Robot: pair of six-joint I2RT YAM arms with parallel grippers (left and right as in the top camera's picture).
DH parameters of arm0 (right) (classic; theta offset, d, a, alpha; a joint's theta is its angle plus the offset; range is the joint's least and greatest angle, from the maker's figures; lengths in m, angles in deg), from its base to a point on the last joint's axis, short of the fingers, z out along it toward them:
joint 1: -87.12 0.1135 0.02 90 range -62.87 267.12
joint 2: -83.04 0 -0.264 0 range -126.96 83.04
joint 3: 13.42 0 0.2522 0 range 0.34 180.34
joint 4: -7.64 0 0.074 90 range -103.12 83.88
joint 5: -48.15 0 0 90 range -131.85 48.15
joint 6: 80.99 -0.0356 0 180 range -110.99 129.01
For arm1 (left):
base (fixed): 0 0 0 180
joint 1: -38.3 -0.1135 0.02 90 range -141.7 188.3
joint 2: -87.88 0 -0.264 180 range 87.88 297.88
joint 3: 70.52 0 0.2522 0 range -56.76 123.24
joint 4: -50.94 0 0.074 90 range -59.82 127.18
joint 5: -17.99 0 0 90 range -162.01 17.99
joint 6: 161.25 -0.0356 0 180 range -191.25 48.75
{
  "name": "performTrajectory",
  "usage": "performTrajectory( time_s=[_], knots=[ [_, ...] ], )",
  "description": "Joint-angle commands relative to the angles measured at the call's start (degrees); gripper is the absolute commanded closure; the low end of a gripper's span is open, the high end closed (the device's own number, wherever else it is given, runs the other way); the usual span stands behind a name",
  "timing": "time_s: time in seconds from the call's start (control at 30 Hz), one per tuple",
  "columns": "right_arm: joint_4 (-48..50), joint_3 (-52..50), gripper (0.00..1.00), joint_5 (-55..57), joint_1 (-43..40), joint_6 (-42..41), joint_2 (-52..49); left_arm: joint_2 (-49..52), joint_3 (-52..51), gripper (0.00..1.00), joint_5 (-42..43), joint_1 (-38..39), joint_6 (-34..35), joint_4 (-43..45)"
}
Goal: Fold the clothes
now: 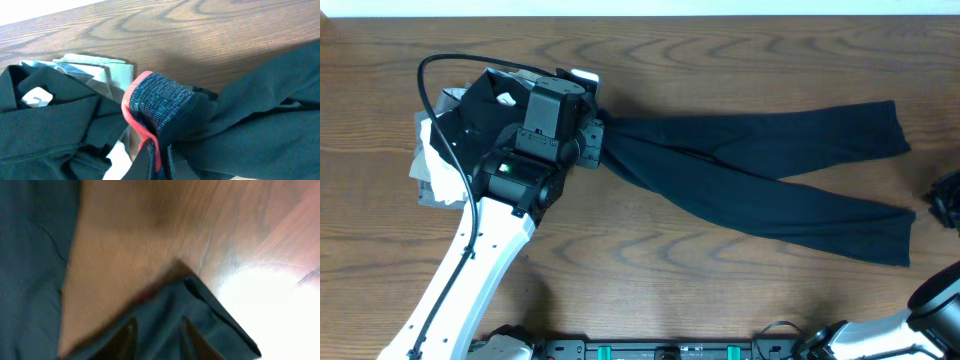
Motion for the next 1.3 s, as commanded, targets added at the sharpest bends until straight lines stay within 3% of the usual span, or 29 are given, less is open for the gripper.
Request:
performTrajectory(
  time_s=[0.0,0.23,0.63,1.27],
  knots=[
    [-2.5,-0.3,0.71,1.6,0.3,6.8,-1.7,-1.0,0.4,0.94,-1.4,-0.1,0.3,0.5],
    [-4.6,-0.3,0.57,6.6,-0.1,9.7,-4.1,-1.0,0.4,0.94,-1.4,-0.2,0.2,2.0],
    [0.6,-2.3,0.58,2.5,-0.1,18.9,-6.2,-1.0,0.4,0.94,-1.3,-0.1,0.3,3.9],
    [1.1,-7.1,0.59,8.4,-0.4,18.0,-6.5,-1.0,0.4,0.93,-1.3,-0.1,0.3,4.4]
  ],
)
